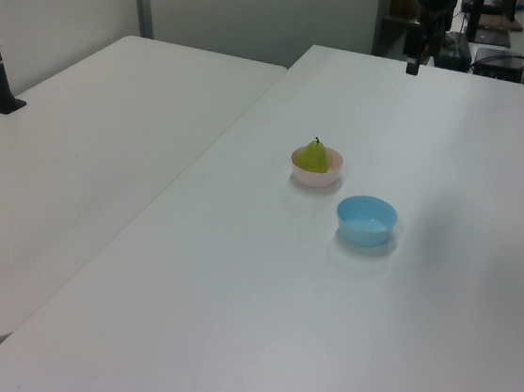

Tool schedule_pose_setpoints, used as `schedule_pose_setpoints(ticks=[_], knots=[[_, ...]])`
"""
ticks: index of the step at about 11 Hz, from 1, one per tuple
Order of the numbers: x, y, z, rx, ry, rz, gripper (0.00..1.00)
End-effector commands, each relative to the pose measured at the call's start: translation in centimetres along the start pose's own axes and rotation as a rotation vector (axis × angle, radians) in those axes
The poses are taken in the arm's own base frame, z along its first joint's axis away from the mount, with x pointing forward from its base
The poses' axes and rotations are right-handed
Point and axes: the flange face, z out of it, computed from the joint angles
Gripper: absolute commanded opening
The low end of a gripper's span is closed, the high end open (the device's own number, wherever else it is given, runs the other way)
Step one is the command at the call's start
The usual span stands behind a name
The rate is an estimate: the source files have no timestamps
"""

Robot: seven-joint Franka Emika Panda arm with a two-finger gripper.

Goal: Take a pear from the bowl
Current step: 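Move the gripper over the pink bowl holding the green pear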

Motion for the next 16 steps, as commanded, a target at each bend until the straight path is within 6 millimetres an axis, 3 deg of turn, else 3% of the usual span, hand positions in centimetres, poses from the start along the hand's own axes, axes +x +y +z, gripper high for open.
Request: schedule_pose_setpoints(ticks=[1,7,10,12,16], knots=[[-0.4,0.1,0.1,0.017,-0.001,-0.026,1.0],[0.8,0.0,0.9,0.023,0.024,-0.082,1.0],[3.2,-0.4,2.6,0.068,0.082,-0.135,1.0],[6.2,-1.3,5.7,0.067,0.089,-0.167,1.0],[10.4,-2.7,12.4,0.064,0.181,-0.197,1.0]])
